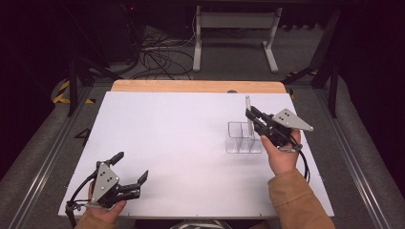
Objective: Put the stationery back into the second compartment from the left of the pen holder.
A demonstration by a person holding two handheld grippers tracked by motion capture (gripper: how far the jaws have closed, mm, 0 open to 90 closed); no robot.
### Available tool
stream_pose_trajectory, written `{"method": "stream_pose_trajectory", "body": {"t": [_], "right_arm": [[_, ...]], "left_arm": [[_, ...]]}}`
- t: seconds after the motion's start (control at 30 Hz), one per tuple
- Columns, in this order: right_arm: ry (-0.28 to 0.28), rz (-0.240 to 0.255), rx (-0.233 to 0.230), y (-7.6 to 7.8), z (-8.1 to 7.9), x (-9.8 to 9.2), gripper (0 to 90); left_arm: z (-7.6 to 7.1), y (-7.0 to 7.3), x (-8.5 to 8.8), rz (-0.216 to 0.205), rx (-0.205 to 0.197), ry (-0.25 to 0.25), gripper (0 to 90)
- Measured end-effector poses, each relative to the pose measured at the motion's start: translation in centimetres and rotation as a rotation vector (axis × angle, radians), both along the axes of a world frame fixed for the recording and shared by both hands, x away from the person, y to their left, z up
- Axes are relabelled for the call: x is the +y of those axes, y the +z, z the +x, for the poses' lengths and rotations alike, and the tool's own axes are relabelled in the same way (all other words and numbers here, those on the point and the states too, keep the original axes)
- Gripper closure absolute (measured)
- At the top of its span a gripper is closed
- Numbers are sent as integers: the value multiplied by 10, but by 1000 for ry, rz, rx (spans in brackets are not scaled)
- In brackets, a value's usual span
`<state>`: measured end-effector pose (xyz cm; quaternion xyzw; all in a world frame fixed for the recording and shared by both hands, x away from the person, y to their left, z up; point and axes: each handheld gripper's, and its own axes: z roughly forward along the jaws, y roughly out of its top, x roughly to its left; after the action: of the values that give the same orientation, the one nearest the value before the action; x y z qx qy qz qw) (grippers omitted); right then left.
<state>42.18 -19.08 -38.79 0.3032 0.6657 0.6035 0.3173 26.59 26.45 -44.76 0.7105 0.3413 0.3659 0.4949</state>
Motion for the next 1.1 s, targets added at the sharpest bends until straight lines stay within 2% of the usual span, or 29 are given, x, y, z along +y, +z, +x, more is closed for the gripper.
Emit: {"method": "stream_pose_trajectory", "body": {"t": [0.43, 0.87, 0.93, 1.1], "right_arm": [[7, -4, 49, -18, 4, -3, 786], [9, 6, 137, -28, 5, -7, 780], [11, -2, 158, -29, 5, -7, 696], [-16, -13, 141, -26, 1, -10, 518]], "left_arm": [[0, 0, 0, 1, 0, 0, 67], [0, 0, 0, 0, 0, 0, 68], [0, 0, 0, 0, 0, 1, 67], [0, 0, 0, -1, 1, 4, 67]]}}
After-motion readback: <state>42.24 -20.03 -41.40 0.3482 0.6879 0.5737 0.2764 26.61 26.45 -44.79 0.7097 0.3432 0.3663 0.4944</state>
